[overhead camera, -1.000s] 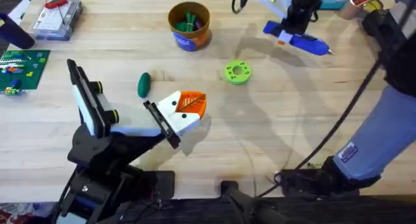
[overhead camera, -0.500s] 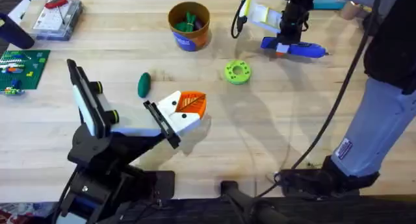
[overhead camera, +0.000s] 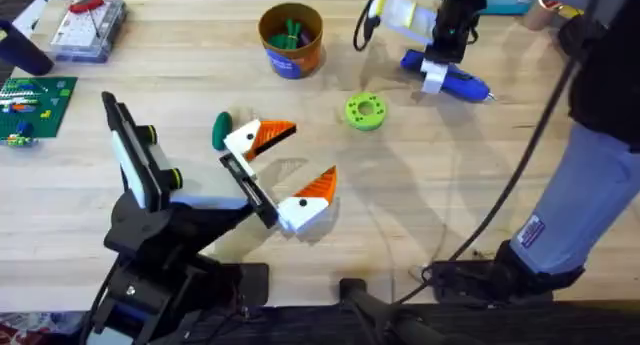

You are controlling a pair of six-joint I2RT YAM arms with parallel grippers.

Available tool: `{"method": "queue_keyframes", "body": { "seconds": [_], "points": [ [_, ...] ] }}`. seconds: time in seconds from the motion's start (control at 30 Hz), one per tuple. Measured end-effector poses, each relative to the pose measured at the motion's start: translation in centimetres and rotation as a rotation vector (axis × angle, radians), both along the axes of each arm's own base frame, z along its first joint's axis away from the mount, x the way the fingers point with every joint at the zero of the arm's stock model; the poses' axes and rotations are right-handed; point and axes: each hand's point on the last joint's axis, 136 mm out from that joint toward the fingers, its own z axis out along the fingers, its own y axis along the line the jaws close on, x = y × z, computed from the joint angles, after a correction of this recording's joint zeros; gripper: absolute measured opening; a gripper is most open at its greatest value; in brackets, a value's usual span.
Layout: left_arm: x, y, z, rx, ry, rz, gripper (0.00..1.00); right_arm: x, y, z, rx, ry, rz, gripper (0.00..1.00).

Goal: Pick up the gripper from the table and insert it into the empty holder that is missing its gripper. Then pick up a screw, insert it into the mounting hole, and use the screwdriver to tighten it. Finally, clean up the table by picking up the vegetable and placing it into the bucket.

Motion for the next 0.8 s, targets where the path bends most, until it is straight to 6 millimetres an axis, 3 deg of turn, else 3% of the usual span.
{"method": "queue_keyframes", "body": {
  "seconds": [0.1, 0.2, 0.33, 0.4, 0.63, 0.8],
  "points": [
    [0.8, 0.6, 1.0, -0.017, -0.040, 0.053, 0.986, 0.0, 0.8, 3.0, 0.034, -0.074, -0.032, 0.996],
    [1.7, 1.5, 2.3, -0.039, -0.087, 0.122, 0.986, -0.3, 1.5, 7.3, 0.075, -0.176, -0.068, 0.996],
    [2.9, 3.3, 1.5, -0.012, -0.022, 0.229, 0.985, -1.4, 2.0, 13.7, 0.141, -0.335, -0.129, 0.996],
    [3.3, 4.5, 1.9, 0.004, 0.007, 0.286, 0.986, -2.5, 2.2, 16.9, 0.174, -0.408, -0.151, 0.996],
    [4.7, 8.8, 7.8, 0.045, 0.068, 0.486, 0.985, -7.8, 4.4, 25.6, 0.309, -0.608, -0.157, 0.996],
    [6.4, 10.9, 8.8, 0.125, 0.239, 0.563, 0.985, -10.5, 6.2, 29.1, 0.448, -0.699, -0.216, 0.996]
  ]
}}
